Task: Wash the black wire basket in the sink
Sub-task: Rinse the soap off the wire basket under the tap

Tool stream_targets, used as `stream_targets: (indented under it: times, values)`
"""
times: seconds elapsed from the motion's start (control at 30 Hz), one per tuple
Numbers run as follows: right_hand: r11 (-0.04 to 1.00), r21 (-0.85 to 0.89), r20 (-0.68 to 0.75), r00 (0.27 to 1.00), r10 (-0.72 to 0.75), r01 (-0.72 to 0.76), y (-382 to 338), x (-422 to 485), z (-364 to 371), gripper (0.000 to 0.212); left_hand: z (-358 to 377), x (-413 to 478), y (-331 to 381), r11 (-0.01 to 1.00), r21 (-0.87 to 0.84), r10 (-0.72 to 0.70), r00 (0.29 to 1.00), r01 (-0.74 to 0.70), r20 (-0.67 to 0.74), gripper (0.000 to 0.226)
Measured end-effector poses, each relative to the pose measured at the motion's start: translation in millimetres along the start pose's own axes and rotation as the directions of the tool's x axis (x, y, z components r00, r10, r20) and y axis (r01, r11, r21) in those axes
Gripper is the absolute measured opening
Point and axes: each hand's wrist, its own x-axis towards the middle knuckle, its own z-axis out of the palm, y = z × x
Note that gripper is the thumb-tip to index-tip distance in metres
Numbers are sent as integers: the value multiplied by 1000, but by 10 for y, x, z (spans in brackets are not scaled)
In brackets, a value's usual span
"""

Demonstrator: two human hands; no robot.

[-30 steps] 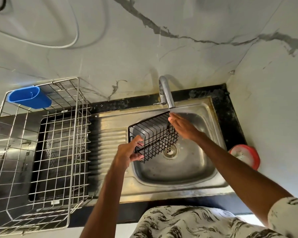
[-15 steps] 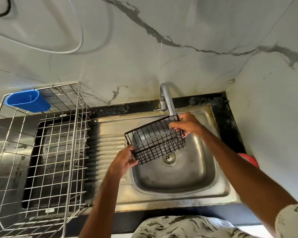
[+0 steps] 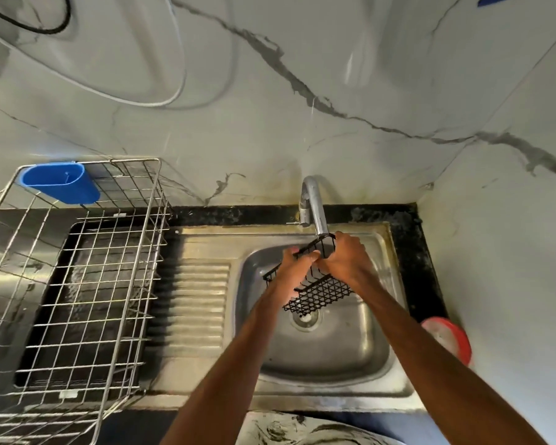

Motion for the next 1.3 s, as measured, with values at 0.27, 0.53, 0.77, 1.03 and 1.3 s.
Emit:
stream_targets:
  times: [0.27, 0.53, 0.77, 1.03, 1.3]
  values:
    - [979, -173, 14, 994, -112, 112, -257, -137, 37, 66, -151, 111, -76, 996, 20, -88, 993, 87, 79, 61]
    - [960, -195, 116, 977, -181, 201, -96, -234, -52, 82, -269, 328, -115, 989, 116, -96, 995, 95, 3, 47]
    - [940, 95, 244, 908, -340, 326, -262, -345, 176, 81, -209, 380, -28, 965, 235, -120, 993, 115, 10, 57]
    - [974, 72, 244, 943, -224, 213, 30, -57, 82, 66, -190, 377, -53, 922, 359, -151, 988, 148, -20, 74]
    - [946, 202, 276, 912, -304, 254, 24, -136, 239, 81, -276, 370, -123, 896, 425, -108, 991, 130, -77, 49]
